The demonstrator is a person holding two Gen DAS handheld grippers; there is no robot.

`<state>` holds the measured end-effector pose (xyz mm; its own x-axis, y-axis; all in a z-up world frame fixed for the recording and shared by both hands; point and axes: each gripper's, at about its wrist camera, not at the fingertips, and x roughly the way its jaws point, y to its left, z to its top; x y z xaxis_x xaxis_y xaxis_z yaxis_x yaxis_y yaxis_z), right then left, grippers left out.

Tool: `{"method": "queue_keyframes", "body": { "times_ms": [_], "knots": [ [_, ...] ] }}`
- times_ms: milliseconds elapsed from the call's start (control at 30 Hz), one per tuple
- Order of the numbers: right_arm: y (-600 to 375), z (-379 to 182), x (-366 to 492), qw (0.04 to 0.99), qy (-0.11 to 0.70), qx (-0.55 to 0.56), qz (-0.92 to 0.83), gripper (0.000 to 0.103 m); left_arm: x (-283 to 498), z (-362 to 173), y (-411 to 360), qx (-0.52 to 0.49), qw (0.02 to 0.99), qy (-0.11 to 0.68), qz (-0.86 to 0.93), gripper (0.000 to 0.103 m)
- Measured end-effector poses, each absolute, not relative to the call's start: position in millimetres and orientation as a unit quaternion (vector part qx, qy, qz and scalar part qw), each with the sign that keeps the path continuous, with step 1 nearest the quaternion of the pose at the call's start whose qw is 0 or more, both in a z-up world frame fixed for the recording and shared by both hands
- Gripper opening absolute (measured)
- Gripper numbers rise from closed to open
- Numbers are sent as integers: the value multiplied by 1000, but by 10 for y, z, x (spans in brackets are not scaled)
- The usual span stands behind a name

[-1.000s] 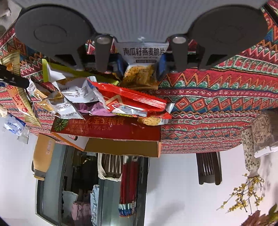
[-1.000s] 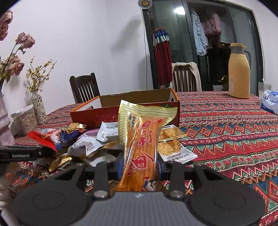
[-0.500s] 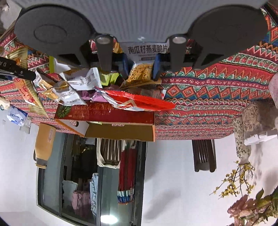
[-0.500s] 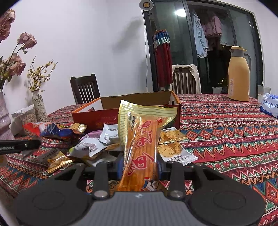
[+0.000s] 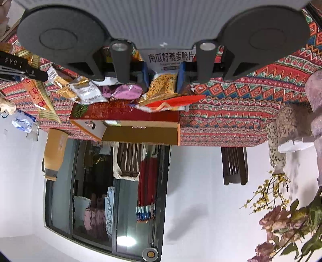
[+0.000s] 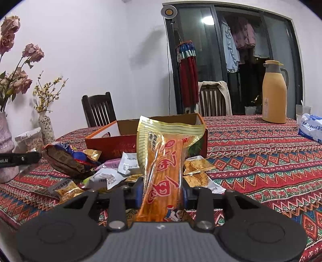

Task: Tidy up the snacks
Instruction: 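Carry both held packets over the cardboard box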

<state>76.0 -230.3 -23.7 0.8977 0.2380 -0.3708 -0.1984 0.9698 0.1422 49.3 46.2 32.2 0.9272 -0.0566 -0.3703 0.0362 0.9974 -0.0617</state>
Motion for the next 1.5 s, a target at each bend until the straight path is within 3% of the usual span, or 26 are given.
{"method": "queue_keyframes", "body": {
  "times_ms": [733, 1500],
  "knots": [
    [-2269, -46, 879, 978, 170, 48, 113, 35, 761, 531, 187, -31, 983, 171, -52, 29],
    [-2198, 352, 1889, 982, 144, 54, 113, 35, 1888, 765, 86, -32, 983, 174, -45, 29]
  ]
}}
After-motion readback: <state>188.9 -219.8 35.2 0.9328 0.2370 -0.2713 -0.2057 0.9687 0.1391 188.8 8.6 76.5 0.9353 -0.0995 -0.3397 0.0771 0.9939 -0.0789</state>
